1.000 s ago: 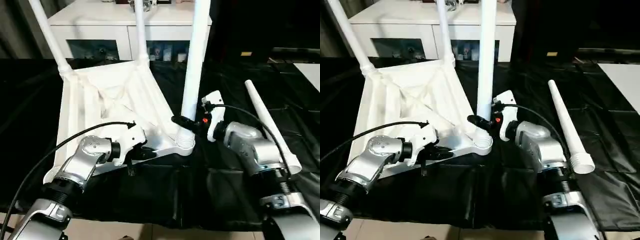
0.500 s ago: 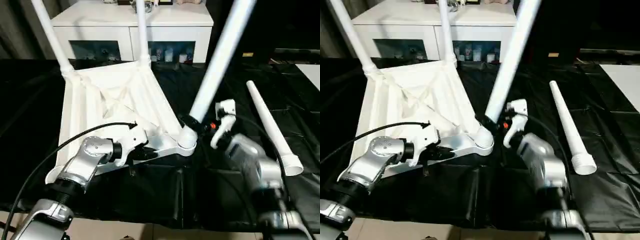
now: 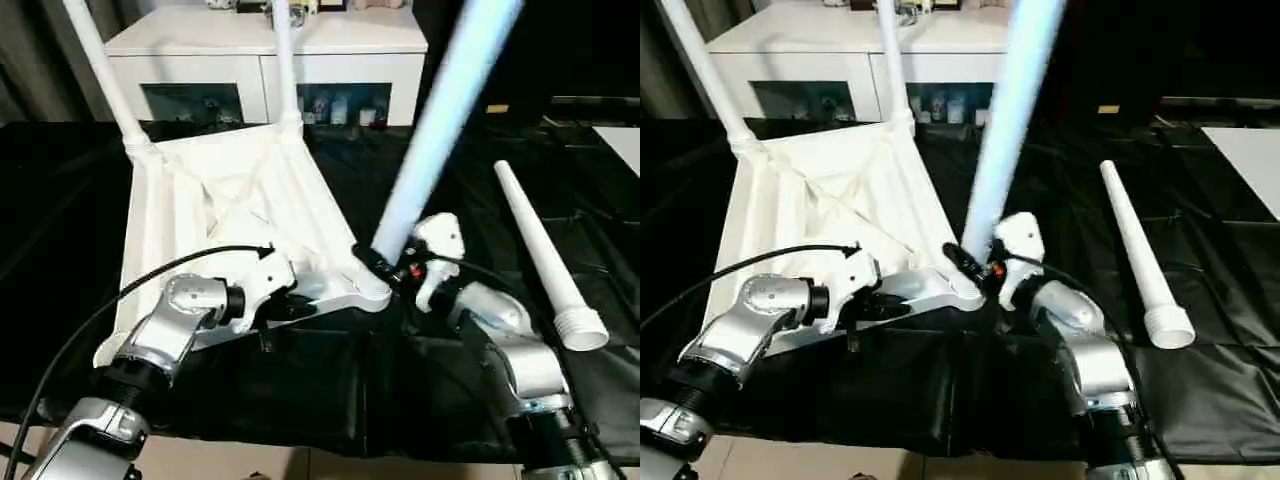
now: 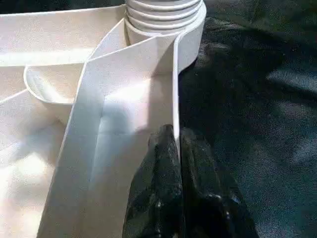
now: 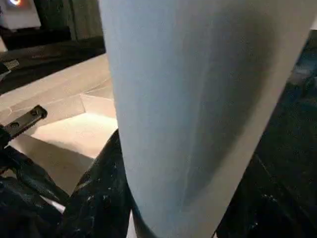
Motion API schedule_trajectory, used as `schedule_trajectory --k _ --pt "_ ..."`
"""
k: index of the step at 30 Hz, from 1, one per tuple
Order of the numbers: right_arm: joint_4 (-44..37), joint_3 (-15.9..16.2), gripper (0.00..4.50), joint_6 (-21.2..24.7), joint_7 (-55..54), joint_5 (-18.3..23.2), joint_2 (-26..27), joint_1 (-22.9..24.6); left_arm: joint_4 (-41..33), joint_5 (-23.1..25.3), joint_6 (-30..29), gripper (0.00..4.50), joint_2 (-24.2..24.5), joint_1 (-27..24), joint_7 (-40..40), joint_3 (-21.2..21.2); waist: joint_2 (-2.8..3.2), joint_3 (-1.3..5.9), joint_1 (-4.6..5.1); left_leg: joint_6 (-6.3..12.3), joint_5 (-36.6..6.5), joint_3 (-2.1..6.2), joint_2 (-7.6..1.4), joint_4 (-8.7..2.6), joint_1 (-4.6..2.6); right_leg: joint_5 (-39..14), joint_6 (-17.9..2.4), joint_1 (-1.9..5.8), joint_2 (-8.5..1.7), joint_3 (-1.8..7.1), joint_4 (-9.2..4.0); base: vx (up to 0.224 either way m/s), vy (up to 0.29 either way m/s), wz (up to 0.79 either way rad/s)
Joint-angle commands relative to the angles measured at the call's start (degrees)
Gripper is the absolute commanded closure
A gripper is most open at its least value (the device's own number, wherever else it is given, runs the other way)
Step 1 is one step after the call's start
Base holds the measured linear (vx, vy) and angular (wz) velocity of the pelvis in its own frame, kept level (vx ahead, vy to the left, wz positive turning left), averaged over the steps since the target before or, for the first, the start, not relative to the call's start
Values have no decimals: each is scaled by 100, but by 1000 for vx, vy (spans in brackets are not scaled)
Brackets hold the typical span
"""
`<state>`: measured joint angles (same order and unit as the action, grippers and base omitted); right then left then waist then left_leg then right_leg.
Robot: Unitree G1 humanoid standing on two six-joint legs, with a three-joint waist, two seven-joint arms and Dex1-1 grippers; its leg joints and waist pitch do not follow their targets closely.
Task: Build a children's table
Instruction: Rotate table base
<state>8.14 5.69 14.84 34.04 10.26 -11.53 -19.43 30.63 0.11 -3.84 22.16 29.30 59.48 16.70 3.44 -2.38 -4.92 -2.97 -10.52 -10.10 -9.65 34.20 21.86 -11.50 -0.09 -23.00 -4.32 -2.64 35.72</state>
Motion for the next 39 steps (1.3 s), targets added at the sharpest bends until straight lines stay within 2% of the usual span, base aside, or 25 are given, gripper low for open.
schedule_trajectory --k 1,3,4,6,7,10,11,13,16,19,24,25,27,28,29,30,31,32,33,34,35,36,37,38,39 --pt "438 383 266 566 286 -109 -39 -42 12 112 -92 450 172 19 -64 -57 -16 279 2 -85 -1888 181 -327 -540 -71 -1817 -937 204 -429 266 -534 0 0 0" --pt "533 412 266 626 343 -137 -60 -147 -13 124 -83 450 194 6 -35 -39 -29 273 13 -89 -1914 172 -324 -534 -80 -1833 -949 191 -433 266 -538 0 0 0" --pt "725 436 266 821 478 -111 -87 -346 -50 114 -95 450 224 -20 16 -32 -63 277 21 -81 -1892 160 -319 -521 -87 -1842 -968 193 -440 273 -547 0 0 0" --pt "946 488 266 952 681 -97 -144 -561 -76 103 -104 450 244 -41 45 -33 -40 280 39 -73 -1846 168 -317 -520 -76 -1784 -1031 208 -438 264 -525 0 0 0" --pt "1124 530 266 1142 852 -53 -191 -722 -86 98 -110 450 263 -57 69 -30 -50 273 42 -67 -1839 166 -321 -518 -77 -1765 -1037 207 -435 266 -522 0 0 0" --pt "1353 674 266 1208 1044 -139 -288 -871 -105 105 -110 450 299 -73 78 -23 -87 262 55 -72 -1856 165 -322 -525 -75 -1827 -1042 219 -446 265 -524 0 0 0" --pt "1436 755 266 1228 1118 -201 -336 -906 -132 99 -140 450 313 -81 63 -36 -78 257 60 -79 -1887 164 -321 -529 -83 -1903 -1029 214 -446 264 -533 0 0 0" --pt "1436 818 266 1228 1145 -233 -357 -879 -165 83 -179 450 326 -104 46 -58 -63 255 67 -129 -2008 169 -326 -533 -111 -2084 -988 196 -452 274 -558 0 0 0" --pt "1411 820 266 1276 1152 -211 -346 -837 -200 69 -206 450 336 -138 37 -71 -81 258 71 -158 -2062 170 -331 -546 -128 -2029 -989 190 -438 276 -561 0 0 0" --pt "1329 852 266 1298 1155 -220 -334 -697 -259 60 -247 450 365 -184 25 -77 -53 259 60 -183 -2126 178 -333 -560 -130 -1933 -1010 196 -438 276 -559 0 0 0" --pt "1400 867 266 1220 1077 -246 -276 -642 -355 6 -363 450 442 -177 97 -102 -88 270 60 -163 -2058 166 -333 -577 -145 -1725 -1078 208 -426 269 -559 0 0 0" --pt "1541 774 266 1146 831 -294 -187 -657 -340 -5 -459 450 440 -166 43 -139 -100 267 63 -171 -2071 168 -335 -584 -139 -1751 -1078 211 -430 272 -558 0 0 0" --pt "1837 565 266 1024 267 -403 -13 -723 -307 -5 -650 450 409 -157 -135 -213 -73 258 80 -221 -2148 179 -322 -595 -140 -1922 -1049 200 -438 267 -565 0 0 0" --pt "2013 420 266 981 -114 -452 92 -781 -277 26 -747 450 377 -152 -278 -242 -64 219 136 -310 -2372 202 -317 -627 -122 -2325 -979 187 -442 250 -581 0 0 0" --pt "2190 237 266 986 -536 -470 217 -847 -235 82 -851 450 317 -145 -507 -277 -74 201 162 -371 -2608 241 -300 -636 -131 -2964 -788 189 -471 224 -633 0 0 0" --pt "2345 54 266 988 -946 -476 333 -907 -213 101 -1023 450 221 -140 -747 -333 -91 192 176 -388 -2718 257 -299 -641 -152 -3244 -692 176 -475 217 -667 0 0 0" --pt "2486 -109 266 955 -1319 -476 442 -962 -198 98 -1199 450 92 -129 -984 -390 -144 187 184 -384 -2847 273 -291 -631 -206 -3637 -529 149 -493 212 -744 0 0 0" --pt "2626 -215 266 928 -1569 -468 523 -1014 -160 113 -1338 450 -49 -96 -1242 -440 -121 168 192 -406 -3011 289 -290 -634 -259 -3910 -438 99 -493 202 -770 0 0 0" --pt "2809 -288 266 862 -1814 -476 606 -1078 -98 129 -1488 450 -213 -44 -1538 -499 -159 158 208 -423 -3114 292 -288 -628 -279 -4024 -384 75 -481 184 -802 0 0 0" --pt "2989 -322 266 780 -2024 -503 674 -1150 -42 164 -1595 450 -343 15 -1754 -517 -130 158 214 -439 -3331 306 -277 -612 -348 -4110 -316 40 -470 146 -861 -67 18 -6" --pt "3055 -342 266 759 -2087 -496 701 -1183 -18 177 -1639 450 -392 42 -1846 -530 -112 162 240 -429 -3504 329 -282 -637 -370 -3870 -319 73 -446 80 -894 -60 41 -8" --pt "3227 -395 266 704 -2248 -476 770 -1267 44 210 -1753 450 -519 113 -2084 -564 -94 162 264 -443 -3607 346 -294 -676 -341 -3678 -333 110 -432 51 -865 -60 41 -8" --pt "3460 -468 266 625 -2516 -470 863 -1399 130 243 -1897 450 -680 215 -2314 -565 -84 153 312 -478 -3825 391 -312 -746 -293 -3343 -348 187 -407 -10 -844 -29 61 -14" --pt "3938 -656 266 481 -3007 -382 1049 -1688 329 336 -2007 450 -964 424 -2690 -510 -73 151 323 -504 -4060 403 -309 -762 -337 -3218 -382 153 -397 -14 -853 0 0 0" --pt "4036 -698 266 445 -3102 -359 1084 -1743 369 347 -2012 450 -1022 463 -2746 -497 -50 129 336 -513 -4244 390 -293 -750 -410 -3295 -379 90 -376 -48 -908 -49 52 -7"
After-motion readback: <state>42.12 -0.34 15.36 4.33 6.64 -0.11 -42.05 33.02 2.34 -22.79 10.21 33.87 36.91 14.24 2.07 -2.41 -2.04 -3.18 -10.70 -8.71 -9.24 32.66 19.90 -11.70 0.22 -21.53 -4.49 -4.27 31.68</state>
